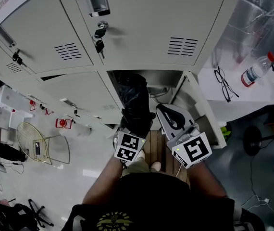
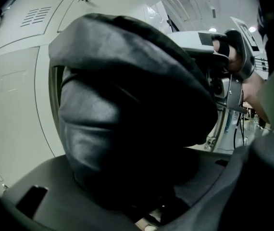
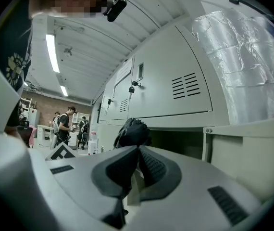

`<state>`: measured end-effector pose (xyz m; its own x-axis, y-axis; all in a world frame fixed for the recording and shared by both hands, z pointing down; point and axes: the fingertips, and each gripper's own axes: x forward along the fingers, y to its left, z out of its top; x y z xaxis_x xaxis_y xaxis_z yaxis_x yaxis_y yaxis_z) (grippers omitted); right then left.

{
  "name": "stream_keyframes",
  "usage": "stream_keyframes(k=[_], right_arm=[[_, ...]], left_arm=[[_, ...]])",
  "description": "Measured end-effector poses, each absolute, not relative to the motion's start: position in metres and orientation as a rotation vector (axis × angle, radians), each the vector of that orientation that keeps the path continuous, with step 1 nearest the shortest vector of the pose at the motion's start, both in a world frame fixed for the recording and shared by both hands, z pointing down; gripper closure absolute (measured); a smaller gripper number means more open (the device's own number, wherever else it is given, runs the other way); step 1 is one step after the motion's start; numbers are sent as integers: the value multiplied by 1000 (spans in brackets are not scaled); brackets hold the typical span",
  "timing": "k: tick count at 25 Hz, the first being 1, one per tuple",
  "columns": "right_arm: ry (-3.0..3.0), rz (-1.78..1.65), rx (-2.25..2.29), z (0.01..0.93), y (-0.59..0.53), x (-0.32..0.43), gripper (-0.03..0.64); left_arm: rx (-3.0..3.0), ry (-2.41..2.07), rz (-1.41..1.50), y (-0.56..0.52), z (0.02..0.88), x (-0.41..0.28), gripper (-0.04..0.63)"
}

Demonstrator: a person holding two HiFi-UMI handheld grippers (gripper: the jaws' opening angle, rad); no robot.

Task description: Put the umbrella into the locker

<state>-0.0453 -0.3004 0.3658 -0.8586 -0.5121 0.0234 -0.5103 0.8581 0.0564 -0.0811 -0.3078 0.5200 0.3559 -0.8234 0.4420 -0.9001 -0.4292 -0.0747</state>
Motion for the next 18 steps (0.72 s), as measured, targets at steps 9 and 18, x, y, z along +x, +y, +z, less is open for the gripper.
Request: stream_keyframes(k=[9,18], right_arm=[[-2972,-54,844,367,-316,-55,581],[-2952,-55,846,370,-326,-63,581]], left_arm=[[2401,-1517,648,-329,538,-96,326],[2379,-1492,639,-348,547,-101,325]])
